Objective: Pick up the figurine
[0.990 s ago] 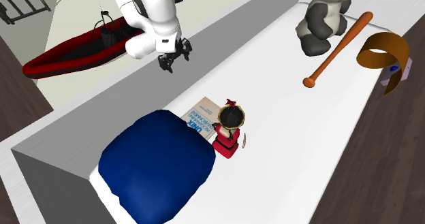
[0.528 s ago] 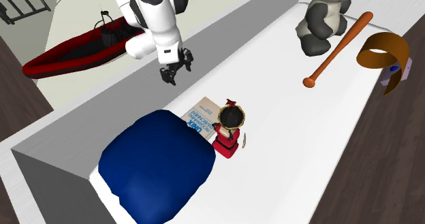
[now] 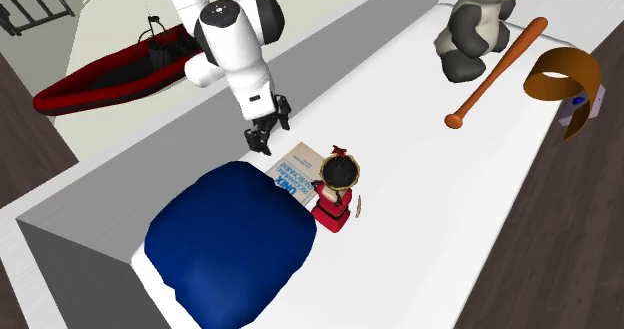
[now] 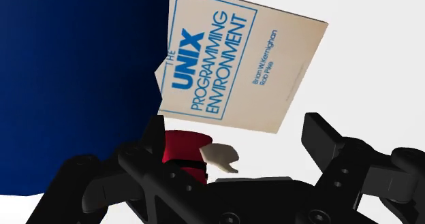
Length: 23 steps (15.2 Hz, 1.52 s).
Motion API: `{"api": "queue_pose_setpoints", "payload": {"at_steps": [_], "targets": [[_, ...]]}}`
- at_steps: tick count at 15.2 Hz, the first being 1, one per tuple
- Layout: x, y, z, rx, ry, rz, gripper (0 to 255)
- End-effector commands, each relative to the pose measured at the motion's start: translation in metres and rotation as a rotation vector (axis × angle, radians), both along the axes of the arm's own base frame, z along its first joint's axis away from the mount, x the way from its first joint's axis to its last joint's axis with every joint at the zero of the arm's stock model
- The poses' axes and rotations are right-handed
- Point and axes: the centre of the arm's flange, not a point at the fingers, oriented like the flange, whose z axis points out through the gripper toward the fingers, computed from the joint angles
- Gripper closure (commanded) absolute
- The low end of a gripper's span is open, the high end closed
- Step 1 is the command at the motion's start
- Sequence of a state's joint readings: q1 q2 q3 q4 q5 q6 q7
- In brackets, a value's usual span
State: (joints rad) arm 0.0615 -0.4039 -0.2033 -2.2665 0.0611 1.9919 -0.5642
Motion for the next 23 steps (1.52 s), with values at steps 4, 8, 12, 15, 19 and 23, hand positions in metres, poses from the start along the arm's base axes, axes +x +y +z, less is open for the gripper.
{"api": "queue_pose_setpoints", "payload": {"at_steps": [4,8,12,15,19,23], "targets": [[0.051,-0.009,0.002,-0.005,-0.106,0.11,0],[0.093,-0.013,0.009,-0.007,-0.189,0.196,0],[0.134,-0.015,0.019,-0.009,-0.272,0.282,0],[0.137,-0.015,0.009,-0.009,-0.278,0.288,0],[0.137,-0.015,-0.012,-0.009,-0.278,0.288,0],[0.136,-0.015,-0.021,-0.01,-0.278,0.288,255]]}}
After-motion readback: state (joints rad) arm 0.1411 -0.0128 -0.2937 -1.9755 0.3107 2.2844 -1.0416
